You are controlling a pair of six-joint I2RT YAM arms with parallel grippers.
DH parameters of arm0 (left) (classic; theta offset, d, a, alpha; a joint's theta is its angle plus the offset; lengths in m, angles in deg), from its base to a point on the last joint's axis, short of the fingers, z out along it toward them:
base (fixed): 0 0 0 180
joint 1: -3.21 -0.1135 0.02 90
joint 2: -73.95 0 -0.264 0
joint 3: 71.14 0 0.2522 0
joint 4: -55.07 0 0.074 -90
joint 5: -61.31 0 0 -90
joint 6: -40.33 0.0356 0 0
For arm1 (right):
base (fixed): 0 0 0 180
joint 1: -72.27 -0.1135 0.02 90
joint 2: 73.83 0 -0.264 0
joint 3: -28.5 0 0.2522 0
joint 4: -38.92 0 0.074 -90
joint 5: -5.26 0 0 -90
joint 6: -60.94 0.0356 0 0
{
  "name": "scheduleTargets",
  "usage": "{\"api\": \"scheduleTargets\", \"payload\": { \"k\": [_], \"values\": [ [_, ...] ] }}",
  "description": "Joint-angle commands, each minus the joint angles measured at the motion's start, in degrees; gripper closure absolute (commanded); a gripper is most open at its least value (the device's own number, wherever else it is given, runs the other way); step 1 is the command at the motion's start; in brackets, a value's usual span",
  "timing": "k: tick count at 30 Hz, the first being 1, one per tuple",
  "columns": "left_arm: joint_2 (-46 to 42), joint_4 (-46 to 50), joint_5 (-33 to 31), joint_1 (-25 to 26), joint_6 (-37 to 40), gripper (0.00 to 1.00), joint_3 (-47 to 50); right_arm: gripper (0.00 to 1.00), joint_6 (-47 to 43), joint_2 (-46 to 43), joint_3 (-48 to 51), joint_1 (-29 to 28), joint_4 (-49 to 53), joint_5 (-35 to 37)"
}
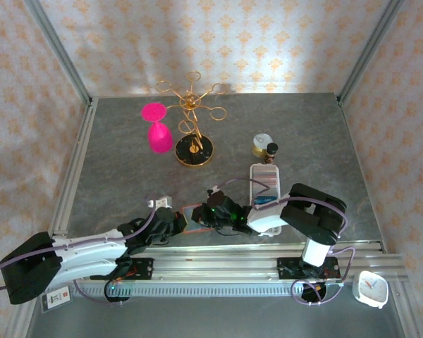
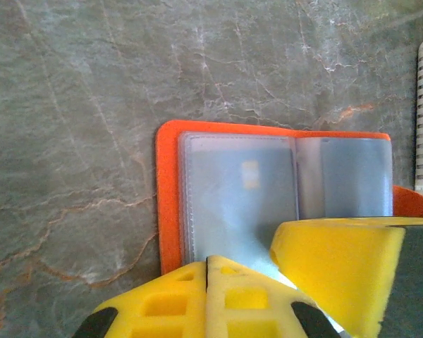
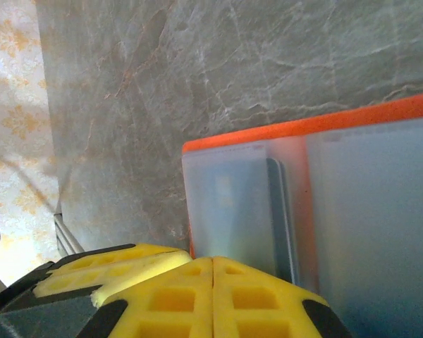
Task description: Put the credit cards into the card holder
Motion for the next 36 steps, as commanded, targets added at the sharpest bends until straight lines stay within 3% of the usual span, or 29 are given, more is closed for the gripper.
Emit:
{"api": "scheduleTargets", "payload": {
  "k": [1,8,15,17,19,23,26,30,32,34,36],
  "values": [
    [1.6,-2.9,0.4,0.2,-0.6,0.98,1.7,0.93,-2.9,-3.9,-2.3,-0.3,4.1,3.6],
    [4.0,-0.5,-0.4,0.3,1.8,1.0,0.5,0.94,-15.8,-15.1,-6.7,-0.3,20.7,15.7],
    [4.7,1.9,-1.7,0.2,4.2,1.0,-0.6,0.95,-42.9,-35.1,-7.5,1.4,29.6,25.6],
    [5.2,2.2,-1.7,0.3,4.7,1.0,-1.1,0.91,-54.9,-40.5,-6.6,1.4,30.1,27.3],
    [5.6,2.3,-1.9,0.2,5.2,1.0,-1.3,0.81,-68.8,-46.3,-4.7,1.4,30.2,28.2],
    [6.0,2.1,-1.9,0.3,5.3,1.0,-1.5,0.7,-96.8,-55.5,0.0,1.5,34.2,23.9],
    [5.9,2.5,-2.2,0.3,5.5,1.0,-1.8,0.64,-104.6,-61.2,2.3,2.0,35.1,30.1],
    [6.1,2.4,-2.0,0.3,5.9,1.0,-1.9,0.33,-115.5,-65.5,3.9,5.4,42.9,28.3],
    [6.2,2.5,-2.2,0.2,5.9,1.0,-1.9,0.31,-118.9,-64.5,4.1,8.2,46.7,28.4],
    [6.3,1.9,-2.2,0.2,5.7,1.0,-1.8,0.38,-122.4,-63.0,4.8,11.8,48.3,28.1],
    [6.3,1.9,-2.4,0.3,5.7,1.0,-1.6,0.39,-125.7,-60.9,5.3,15.3,50.1,26.9]
  ]
}}
